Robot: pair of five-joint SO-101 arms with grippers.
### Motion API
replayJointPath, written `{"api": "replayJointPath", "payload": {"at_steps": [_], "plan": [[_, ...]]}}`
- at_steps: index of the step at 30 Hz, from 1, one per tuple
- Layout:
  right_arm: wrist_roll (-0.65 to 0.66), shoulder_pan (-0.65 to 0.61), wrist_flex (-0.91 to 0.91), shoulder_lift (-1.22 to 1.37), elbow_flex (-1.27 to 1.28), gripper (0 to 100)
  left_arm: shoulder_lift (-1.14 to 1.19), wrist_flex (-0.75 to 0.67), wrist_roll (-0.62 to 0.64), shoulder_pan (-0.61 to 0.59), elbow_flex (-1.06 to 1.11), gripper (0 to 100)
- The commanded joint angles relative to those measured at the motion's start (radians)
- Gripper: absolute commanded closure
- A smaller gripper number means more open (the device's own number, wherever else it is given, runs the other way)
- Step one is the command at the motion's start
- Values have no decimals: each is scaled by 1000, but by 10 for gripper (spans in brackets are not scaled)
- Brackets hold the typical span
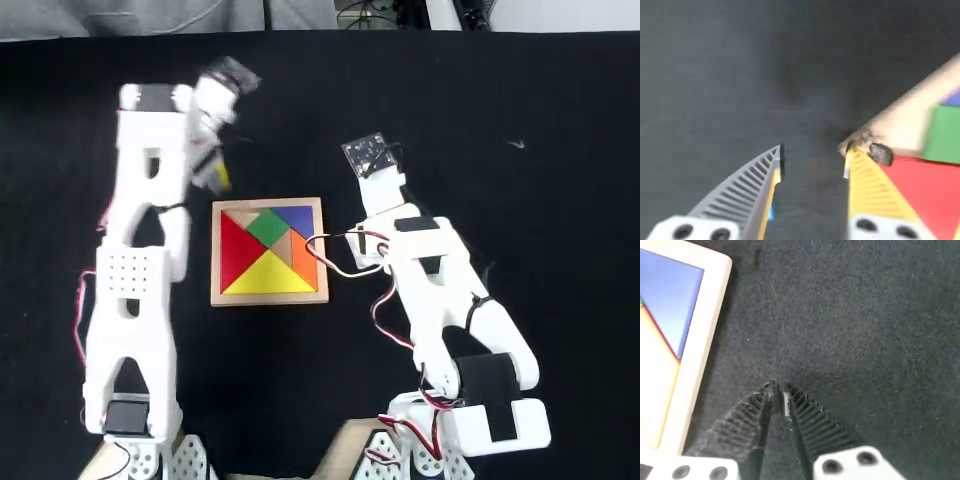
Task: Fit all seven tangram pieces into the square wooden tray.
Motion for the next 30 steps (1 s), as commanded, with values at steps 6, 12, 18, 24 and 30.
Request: {"api": "replayJointPath", "payload": {"at_steps": [6, 12, 18, 24, 30], "plan": [[-3, 8, -15, -5, -38, 987, -6, 17, 9, -289, -208, 787], [-3, 6, -15, -5, -39, 987, -14, 17, -35, -300, -25, 787], [-3, 8, -15, -4, -39, 987, -17, 17, -41, -251, 64, 787], [-3, 8, -15, -4, -39, 987, -6, -46, -3, -265, 39, 787], [-3, 8, -15, -4, -39, 987, 18, -183, 124, -295, 38, 787]]}}
